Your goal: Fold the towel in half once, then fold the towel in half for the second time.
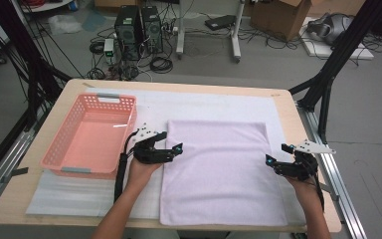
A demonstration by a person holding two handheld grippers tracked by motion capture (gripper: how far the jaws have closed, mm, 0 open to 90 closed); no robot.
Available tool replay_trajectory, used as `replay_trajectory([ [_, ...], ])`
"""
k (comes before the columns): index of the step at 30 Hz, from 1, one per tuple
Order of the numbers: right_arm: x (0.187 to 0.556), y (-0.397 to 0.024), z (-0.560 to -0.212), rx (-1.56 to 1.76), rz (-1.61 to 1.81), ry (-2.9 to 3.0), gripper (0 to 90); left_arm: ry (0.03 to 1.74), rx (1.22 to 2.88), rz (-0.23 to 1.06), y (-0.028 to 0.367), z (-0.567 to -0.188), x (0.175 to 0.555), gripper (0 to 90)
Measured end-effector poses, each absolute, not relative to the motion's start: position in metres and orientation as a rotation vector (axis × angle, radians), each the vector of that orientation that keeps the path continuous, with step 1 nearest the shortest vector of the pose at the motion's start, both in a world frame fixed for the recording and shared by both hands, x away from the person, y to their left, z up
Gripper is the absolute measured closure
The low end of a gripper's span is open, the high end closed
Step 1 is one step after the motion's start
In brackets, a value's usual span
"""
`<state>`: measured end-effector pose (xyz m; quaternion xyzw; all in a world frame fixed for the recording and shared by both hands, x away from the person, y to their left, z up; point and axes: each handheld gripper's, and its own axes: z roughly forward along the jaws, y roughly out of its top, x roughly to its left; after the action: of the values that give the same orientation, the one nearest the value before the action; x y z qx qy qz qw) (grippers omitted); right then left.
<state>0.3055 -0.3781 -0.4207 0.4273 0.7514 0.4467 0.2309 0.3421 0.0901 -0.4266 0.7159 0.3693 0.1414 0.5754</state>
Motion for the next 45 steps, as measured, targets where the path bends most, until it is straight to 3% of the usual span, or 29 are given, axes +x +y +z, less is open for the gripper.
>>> replay_trajectory([
  [13, 0.306, -0.379, -0.418, 1.193, 1.220, 2.056, 18.8, 0.872, 1.648, 0.374, 0.095, -0.423, 0.347, 18.9],
  [17, 0.311, -0.378, -0.420, 1.203, 1.199, 2.077, 18.8, 0.912, 1.719, 0.420, 0.090, -0.423, 0.356, 18.1],
  [29, 0.351, -0.380, -0.426, 1.334, 1.161, 2.134, 19.3, 1.070, 1.755, 0.350, 0.090, -0.442, 0.387, 27.2],
  [39, 0.392, -0.372, -0.426, 1.420, 1.044, 2.145, 28.7, 1.193, 1.828, 0.405, 0.081, -0.450, 0.407, 31.5],
  [45, 0.406, -0.371, -0.432, 1.490, 0.987, 2.092, 38.5, 1.224, 1.867, 0.416, 0.073, -0.452, 0.417, 42.9],
])
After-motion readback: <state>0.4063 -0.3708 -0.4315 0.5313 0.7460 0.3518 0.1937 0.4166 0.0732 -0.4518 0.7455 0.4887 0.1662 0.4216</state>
